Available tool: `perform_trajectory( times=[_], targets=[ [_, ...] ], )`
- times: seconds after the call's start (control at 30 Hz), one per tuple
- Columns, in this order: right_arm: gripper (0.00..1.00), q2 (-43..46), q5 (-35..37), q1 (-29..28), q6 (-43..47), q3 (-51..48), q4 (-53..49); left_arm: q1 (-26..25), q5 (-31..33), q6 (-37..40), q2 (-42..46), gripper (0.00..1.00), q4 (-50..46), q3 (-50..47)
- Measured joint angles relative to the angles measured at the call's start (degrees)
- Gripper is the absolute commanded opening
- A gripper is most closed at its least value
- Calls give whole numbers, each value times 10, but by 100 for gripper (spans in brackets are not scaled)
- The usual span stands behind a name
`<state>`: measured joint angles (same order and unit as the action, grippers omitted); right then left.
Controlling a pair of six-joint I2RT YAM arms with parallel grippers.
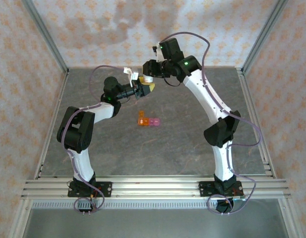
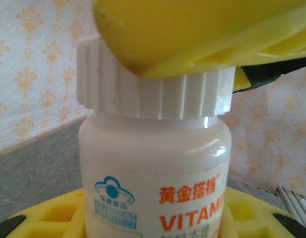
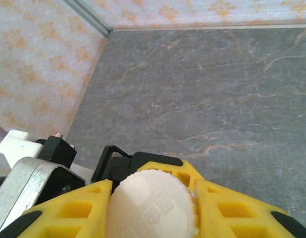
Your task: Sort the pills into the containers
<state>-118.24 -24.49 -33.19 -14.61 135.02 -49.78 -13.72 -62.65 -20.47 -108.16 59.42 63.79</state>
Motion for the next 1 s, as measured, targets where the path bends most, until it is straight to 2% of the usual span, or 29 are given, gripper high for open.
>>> perform_trajectory(
  times=[0.17, 0.4, 0.47, 0.53, 0.6, 1.0],
  targets=[
    [40, 15, 45, -14, -24, -18, 12, 0, -1, 4, 0, 0, 9, 0],
    [50, 21, 64, -19, -38, -27, 17, 0, -1, 5, 0, 0, 9, 0],
    [54, 22, 63, -19, -39, -27, 17, 0, -1, 5, 0, 0, 9, 0],
    [64, 24, 58, -19, -42, -27, 17, 0, 1, 5, 0, 0, 9, 0],
    [68, 27, 50, -19, -46, -27, 16, 0, 2, 4, 0, 0, 9, 0],
    [68, 68, 10, -21, -71, -62, 22, 0, 16, 4, 0, 0, 17, 0]
  ],
)
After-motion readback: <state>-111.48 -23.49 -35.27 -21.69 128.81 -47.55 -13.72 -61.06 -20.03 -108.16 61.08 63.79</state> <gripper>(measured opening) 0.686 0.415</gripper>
